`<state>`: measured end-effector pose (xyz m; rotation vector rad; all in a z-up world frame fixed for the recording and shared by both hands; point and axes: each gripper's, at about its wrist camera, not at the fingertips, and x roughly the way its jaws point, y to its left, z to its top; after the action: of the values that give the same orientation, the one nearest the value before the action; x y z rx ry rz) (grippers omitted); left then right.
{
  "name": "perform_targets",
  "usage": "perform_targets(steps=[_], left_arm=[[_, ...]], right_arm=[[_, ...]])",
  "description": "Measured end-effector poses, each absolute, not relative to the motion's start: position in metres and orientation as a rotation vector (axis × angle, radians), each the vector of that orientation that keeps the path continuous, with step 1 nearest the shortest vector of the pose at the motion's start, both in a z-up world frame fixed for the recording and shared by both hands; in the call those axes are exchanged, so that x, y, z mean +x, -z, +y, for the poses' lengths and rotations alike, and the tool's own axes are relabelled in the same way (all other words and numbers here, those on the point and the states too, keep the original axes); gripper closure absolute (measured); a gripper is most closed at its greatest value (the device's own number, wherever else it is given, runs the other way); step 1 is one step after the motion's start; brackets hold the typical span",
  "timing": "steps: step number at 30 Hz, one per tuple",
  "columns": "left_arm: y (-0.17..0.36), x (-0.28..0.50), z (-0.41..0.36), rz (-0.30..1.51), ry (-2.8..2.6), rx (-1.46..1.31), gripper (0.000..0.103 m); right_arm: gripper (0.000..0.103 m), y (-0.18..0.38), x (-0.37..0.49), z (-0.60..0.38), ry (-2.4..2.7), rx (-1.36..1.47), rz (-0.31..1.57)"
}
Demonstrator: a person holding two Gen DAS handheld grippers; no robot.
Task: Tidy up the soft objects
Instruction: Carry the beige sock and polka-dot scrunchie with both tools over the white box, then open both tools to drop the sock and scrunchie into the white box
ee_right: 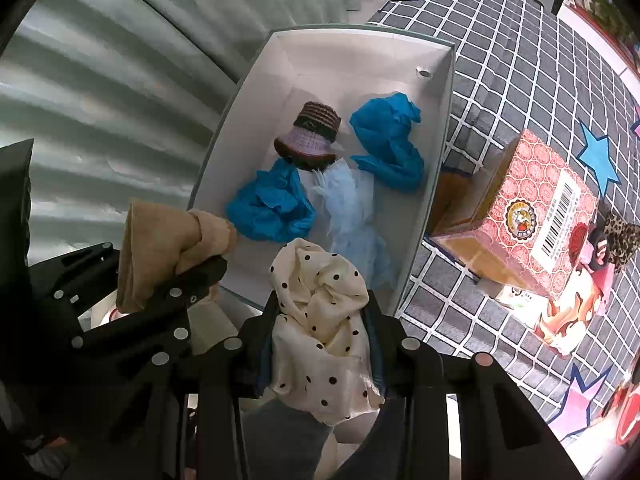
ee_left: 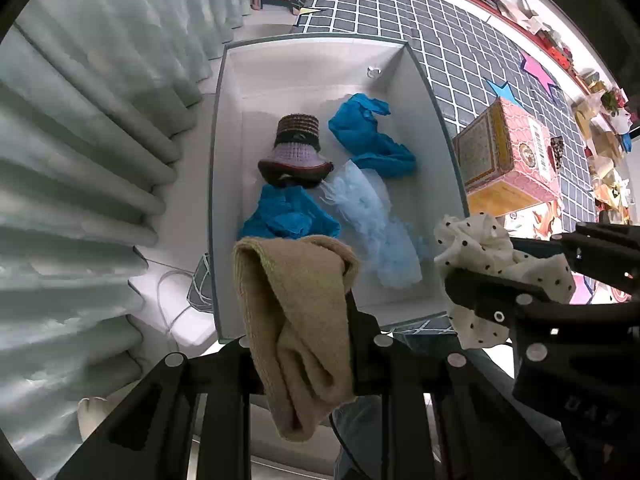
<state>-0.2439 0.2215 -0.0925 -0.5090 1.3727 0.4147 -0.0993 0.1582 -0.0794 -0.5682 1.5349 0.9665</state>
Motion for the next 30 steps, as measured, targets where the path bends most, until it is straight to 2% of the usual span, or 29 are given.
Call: perform_targets(steps=[25, 26, 27, 28, 29, 30], left_arm=[[0.097, -0.243, 0.227, 1.384, -0.417, -0.508, 0.078], [0.096, -0.243, 0.227, 1.38, -0.416, -0.502, 0.074], [0.095, -0.242, 0.227, 1.376, -0.418, -0.498, 0.067], [0.094, -0.242, 0.227, 1.372, -0.425, -0.491, 0.06], [0.094, -0.242, 0.227, 1.369, -0.43, -0.484, 0.044], [0.093, -0.242, 0.227, 1.366, -0.432, -0.479, 0.03]], right_arm=[[0.064, 0.081, -0.094, 0.165, -0.967, -0.549, 1.537], [0.063, 0.081, -0.094, 0.166, -0.971, -0.547, 1.538], [0.058, 0.081, -0.093, 0.168, -0.974, -0.544, 1.54], [0.058, 0.081, -0.093, 0.169, -0.976, -0.541, 1.541], [0.056, 0.08, -0.092, 0.169, -0.98, -0.538, 1.544], [0.045, 0.08, -0.092, 0.17, -0.984, -0.534, 1.547]])
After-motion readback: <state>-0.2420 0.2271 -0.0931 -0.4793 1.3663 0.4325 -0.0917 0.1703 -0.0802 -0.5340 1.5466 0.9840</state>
